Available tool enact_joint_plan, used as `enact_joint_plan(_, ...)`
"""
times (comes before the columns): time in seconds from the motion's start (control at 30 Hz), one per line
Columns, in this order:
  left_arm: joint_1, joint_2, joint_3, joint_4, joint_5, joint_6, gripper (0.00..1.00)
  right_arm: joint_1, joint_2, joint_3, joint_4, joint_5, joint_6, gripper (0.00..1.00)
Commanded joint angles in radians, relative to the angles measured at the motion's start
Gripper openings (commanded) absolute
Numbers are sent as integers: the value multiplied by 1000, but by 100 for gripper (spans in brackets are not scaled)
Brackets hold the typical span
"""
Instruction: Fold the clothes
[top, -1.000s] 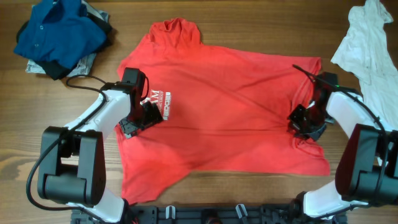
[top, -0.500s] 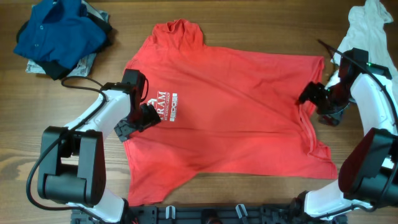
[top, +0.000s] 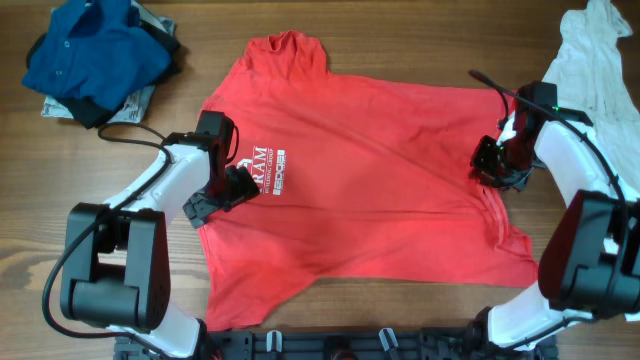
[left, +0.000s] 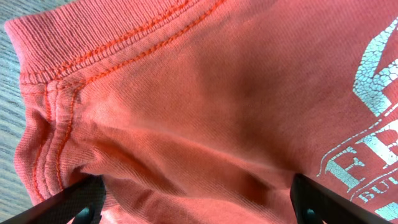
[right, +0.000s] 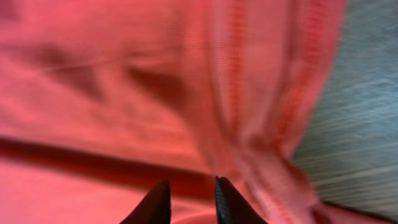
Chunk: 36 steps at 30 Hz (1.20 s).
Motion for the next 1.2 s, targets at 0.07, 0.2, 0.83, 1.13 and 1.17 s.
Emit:
enact_joint_plan(0.07,-3,11,-1,-2,-17,-14,96,-55,36,-8,-4,116,43,22)
enact_joint_plan(0.2,-3,11,-1,-2,-17,-14,96,-90,47,-8,-3,85,8,14)
enact_joint_plan(0.83,-3,11,-1,-10,-17,-6,98,-262,196,39,69,200,193,4)
enact_joint_plan(1.13,-3,11,-1,-21,-16,-6,97,-288,92,183,-81,169,254,4)
enact_joint_plan(1.17,-3,11,-1,-20,-16,-6,97,-283,58,189,-64,36,135,4)
